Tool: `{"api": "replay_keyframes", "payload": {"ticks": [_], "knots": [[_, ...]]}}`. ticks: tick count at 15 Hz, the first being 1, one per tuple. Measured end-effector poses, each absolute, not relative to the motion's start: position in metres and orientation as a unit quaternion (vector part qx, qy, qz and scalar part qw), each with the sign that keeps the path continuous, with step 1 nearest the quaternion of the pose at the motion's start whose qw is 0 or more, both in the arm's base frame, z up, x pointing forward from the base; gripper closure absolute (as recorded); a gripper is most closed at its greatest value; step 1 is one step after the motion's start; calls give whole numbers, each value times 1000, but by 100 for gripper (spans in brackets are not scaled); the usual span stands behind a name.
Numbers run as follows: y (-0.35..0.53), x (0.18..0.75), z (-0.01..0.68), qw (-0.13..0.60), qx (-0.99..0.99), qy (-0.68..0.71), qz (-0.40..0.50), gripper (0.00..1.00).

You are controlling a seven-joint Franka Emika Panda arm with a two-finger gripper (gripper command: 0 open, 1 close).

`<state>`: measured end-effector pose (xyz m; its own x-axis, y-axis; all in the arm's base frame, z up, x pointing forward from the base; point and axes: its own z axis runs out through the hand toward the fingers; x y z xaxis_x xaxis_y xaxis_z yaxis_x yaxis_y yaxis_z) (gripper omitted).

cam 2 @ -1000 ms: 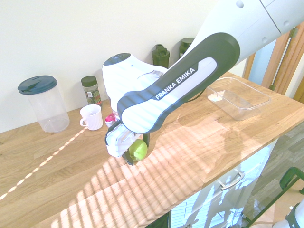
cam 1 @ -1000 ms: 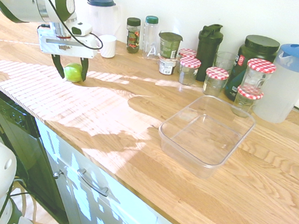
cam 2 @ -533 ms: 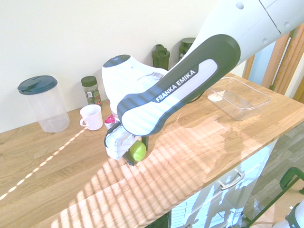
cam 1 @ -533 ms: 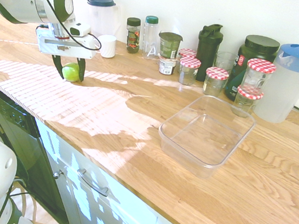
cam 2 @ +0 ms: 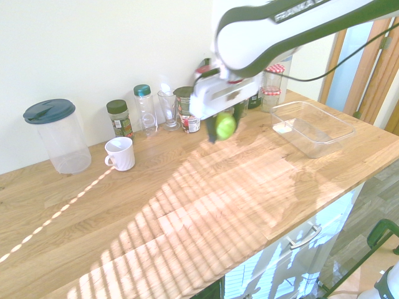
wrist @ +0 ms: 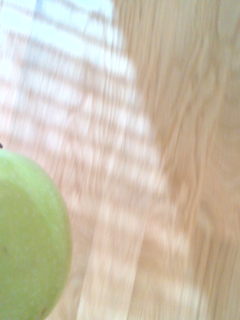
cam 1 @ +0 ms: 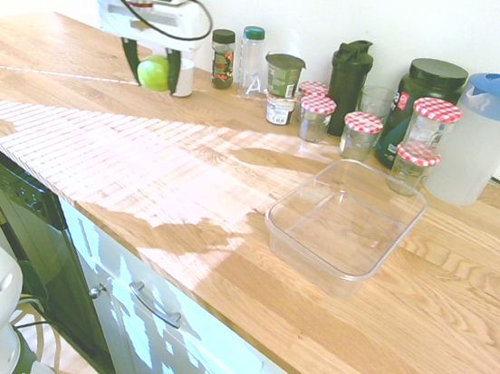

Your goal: Put the apple into the container

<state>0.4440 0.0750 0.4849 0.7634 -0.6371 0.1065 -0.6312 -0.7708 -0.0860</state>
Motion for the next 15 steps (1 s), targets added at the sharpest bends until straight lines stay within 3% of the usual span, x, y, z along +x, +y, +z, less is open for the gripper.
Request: {"api": "replay_keyframes", "payload": {"ticks": [6,15], "knots": [[-157,369,476,25,-890,451,-69,100],[-242,422,396,7,-875,480,-55,100]]}}
